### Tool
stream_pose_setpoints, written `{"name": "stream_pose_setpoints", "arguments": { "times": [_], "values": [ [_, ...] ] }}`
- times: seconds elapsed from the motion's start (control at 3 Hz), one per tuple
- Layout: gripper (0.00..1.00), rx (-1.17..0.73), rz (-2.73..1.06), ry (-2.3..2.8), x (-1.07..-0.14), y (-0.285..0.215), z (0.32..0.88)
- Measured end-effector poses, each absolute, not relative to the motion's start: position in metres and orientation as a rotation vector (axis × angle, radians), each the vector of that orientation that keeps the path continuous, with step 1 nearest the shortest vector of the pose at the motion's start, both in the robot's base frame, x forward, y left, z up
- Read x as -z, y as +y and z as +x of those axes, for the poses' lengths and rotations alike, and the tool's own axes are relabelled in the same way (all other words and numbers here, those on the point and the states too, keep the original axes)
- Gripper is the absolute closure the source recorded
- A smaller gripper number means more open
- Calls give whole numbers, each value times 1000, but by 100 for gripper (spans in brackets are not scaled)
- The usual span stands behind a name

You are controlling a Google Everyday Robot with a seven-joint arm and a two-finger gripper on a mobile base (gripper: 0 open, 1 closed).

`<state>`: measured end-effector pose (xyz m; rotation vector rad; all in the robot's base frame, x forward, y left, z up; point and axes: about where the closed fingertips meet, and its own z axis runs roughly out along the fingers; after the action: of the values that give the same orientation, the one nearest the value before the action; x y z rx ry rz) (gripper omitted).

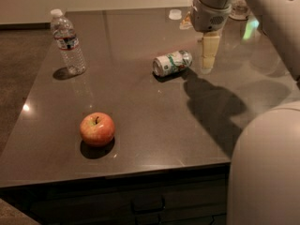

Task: Place 7up can upright

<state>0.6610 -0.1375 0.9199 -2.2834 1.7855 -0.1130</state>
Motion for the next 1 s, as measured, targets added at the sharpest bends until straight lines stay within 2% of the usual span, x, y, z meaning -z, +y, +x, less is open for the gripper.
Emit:
{"name": "stream_pose_setpoints", "arguments": {
  "times": [1.0],
  "values": [
    [0, 50, -2401, 1733, -875, -115, 690]
  ]
}}
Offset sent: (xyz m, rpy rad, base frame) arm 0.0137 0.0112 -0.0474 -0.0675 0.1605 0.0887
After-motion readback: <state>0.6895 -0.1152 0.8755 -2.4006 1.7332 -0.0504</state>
